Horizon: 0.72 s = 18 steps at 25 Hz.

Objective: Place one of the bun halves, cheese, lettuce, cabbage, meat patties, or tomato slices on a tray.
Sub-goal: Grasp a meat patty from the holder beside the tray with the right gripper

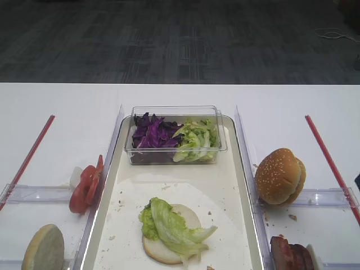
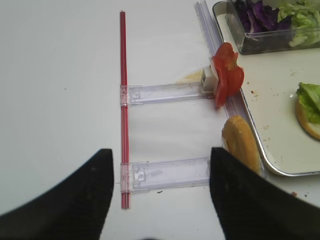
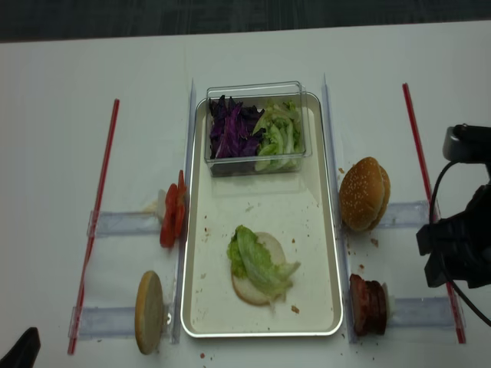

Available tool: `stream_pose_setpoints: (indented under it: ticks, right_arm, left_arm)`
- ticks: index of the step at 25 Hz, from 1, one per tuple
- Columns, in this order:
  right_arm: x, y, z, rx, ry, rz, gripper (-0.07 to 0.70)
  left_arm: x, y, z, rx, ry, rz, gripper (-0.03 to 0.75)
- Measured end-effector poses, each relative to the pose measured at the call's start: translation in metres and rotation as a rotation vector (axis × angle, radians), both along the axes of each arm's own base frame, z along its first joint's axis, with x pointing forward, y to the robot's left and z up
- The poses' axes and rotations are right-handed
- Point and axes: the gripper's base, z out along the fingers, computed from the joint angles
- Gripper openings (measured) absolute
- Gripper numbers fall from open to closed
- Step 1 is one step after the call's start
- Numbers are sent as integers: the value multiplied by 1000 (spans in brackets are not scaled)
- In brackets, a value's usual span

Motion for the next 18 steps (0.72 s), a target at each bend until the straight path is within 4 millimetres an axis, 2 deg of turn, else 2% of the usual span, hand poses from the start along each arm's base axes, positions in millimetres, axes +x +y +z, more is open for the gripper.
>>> stream_pose_setpoints:
  ticks: [11, 18]
  right_arm:
    - [-1, 46, -9, 6, 0, 78, 432]
    - [8, 73, -7, 17, -23, 105, 405]
  left_arm:
    - [0, 0, 0, 0, 0, 0, 428]
    - [0, 0, 0, 0, 0, 0, 428]
